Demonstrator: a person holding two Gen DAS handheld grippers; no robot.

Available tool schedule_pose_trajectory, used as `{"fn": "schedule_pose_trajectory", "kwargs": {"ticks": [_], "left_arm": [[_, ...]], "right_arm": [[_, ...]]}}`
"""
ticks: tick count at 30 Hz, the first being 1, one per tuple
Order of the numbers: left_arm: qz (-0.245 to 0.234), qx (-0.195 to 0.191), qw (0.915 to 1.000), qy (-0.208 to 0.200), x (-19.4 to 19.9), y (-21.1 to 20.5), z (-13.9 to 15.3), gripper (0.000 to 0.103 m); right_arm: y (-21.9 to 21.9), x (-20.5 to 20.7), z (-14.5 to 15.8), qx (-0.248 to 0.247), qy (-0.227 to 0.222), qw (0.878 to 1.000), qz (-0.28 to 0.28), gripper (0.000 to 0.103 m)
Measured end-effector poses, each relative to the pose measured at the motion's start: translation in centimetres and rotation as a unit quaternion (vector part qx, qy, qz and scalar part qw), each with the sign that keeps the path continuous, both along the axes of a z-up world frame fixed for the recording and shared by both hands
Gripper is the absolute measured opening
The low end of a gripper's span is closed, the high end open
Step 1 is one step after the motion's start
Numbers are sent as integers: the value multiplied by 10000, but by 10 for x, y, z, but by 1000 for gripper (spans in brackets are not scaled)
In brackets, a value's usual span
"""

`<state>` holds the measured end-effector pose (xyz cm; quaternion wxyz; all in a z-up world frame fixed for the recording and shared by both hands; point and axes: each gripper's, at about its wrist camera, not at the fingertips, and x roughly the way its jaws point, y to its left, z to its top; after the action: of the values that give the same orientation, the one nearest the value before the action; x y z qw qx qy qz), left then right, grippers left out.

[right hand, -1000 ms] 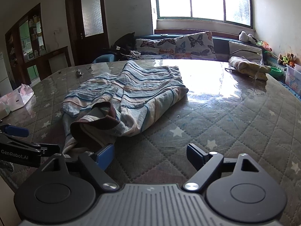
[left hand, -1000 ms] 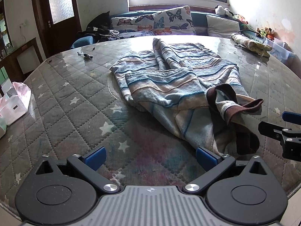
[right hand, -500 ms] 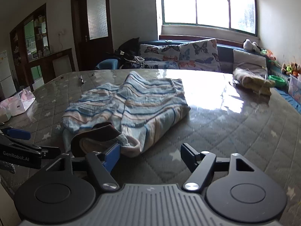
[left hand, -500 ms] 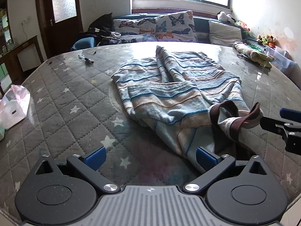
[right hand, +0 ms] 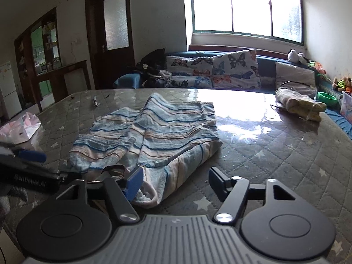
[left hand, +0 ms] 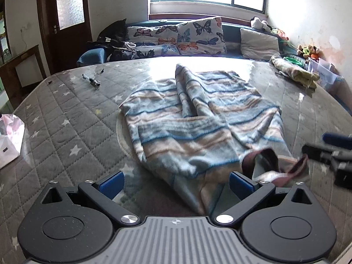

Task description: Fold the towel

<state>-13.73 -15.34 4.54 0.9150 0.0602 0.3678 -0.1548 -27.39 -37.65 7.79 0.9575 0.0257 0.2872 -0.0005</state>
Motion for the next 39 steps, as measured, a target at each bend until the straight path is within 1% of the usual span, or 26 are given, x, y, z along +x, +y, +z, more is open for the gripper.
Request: {"fn": "schedule_pose_trajectory", "kwargs": {"ticks": [2,4,5,6,7,8,9,10,12,15,22,25,28,29,30,31,32,34,35,36,37,39], "left_arm": [[-33,-22,10000,-33,5,-4,2,102],[-57,-14,10000,-40,9,-8,2,102],[-63,-15,10000,-30,11,-10,2,102],[-68,-20,10000,-11,12,-11,1,100],[-76,-27,10000,7,13,-11,0,99],[-85,-32,10000,30,14,-11,-2,95],[-95,-34,9999,60,14,-11,-3,91],[-101,-31,9999,97,15,-11,-6,89],[-87,3,9998,178,16,-9,-10,80],[-74,-1,9998,200,17,-9,-10,78],[-276,-126,9995,28,24,-27,6,79],[-357,-65,9993,9,32,-39,6,78],[-520,86,9986,74,39,-50,-2,76],[-544,135,9983,130,42,-52,-6,68],[-540,151,9982,220,45,-53,-10,55],[-521,145,9980,325,49,-53,-15,49],[-523,96,9978,404,52,-52,-18,39],[-575,-61,9972,485,52,-47,-19,30],[-617,-125,9969,474,51,-45,-19,20],[-635,-177,9968,453,50,-42,-17,15],[-634,-219,9969,423,48,-40,-14,15],[-596,-290,9971,375,46,-34,-10,10]], "right_arm": [[3,5,-3,-31,54,9999,88,58],[6,10,-7,-55,107,9998,182,57],[8,12,-9,-67,134,9996,229,54],[9,13,-11,-66,180,9995,257,51],[9,15,-14,-62,229,9993,282,51],[10,16,-17,-59,278,9991,307,49],[10,17,-20,-69,336,9989,329,44],[9,17,-23,-67,394,9986,343,42],[7,16,-27,-84,485,9982,333,38],[3,13,-29,-127,538,9981,268,37],[3,16,-18,-283,417,9982,325,37],[2,19,-13,-326,384,9982,327,37],[0,20,-10,-378,360,9981,341,37],[0,22,-9,-411,359,9979,359,37],[0,22,-8,-433,361,9977,365,37],[0,23,-8,-452,363,9976,368,37],[0,25,-7,-473,367,9975,387,37],[0,28,-6,-515,376,9970,431,37],[0,30,-6,-539,379,9968,462,37],[1,32,-5,-564,381,9965,495,37],[2,35,-4,-580,383,9961,539,37],[3,41,-3,-602,381,9956,602,37]]}}
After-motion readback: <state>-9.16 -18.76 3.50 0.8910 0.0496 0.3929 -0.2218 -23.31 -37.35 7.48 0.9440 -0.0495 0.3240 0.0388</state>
